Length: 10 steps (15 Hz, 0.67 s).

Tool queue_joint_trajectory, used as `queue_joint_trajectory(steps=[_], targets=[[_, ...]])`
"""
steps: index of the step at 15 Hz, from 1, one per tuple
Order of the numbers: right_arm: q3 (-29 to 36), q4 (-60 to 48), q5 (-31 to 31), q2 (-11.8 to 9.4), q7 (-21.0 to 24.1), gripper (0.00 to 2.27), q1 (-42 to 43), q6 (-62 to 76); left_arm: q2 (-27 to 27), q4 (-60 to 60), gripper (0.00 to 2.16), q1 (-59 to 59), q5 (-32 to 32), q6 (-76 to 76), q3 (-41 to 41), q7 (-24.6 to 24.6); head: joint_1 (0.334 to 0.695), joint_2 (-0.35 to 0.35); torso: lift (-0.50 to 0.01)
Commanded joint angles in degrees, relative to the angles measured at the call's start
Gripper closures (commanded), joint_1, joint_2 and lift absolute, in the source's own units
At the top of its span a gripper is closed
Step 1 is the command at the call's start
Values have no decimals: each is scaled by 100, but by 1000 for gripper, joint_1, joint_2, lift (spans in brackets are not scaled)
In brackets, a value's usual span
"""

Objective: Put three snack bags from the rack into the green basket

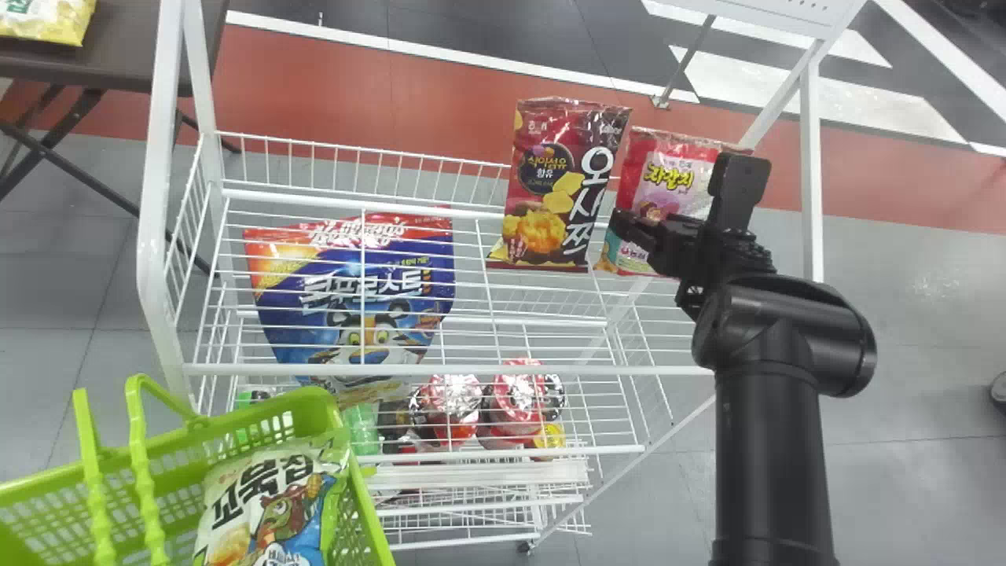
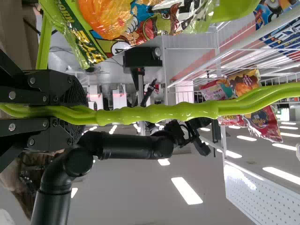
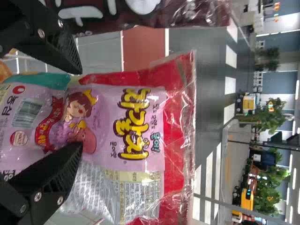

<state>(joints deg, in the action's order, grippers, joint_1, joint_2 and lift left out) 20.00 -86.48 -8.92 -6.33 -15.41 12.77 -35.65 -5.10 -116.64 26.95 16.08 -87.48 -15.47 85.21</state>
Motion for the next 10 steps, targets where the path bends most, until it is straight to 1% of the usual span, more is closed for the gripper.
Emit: queue_joint_trajectory(steps=[1,5,7,10], targets=[[-32,9,-31,18,354,2209,-47,-87,0,36,2148,3,0,15,-9,5,695,-350,0],[4,-343,92,44,416,2253,-337,-105,-9,54,2148,3,0,33,-27,5,695,-350,0],[39,-958,312,70,416,2253,-635,-122,-9,54,2148,12,0,50,-44,13,695,-350,0],[56,-1978,778,88,407,2253,-1136,-579,0,89,2148,21,0,68,-44,13,695,-350,0]])
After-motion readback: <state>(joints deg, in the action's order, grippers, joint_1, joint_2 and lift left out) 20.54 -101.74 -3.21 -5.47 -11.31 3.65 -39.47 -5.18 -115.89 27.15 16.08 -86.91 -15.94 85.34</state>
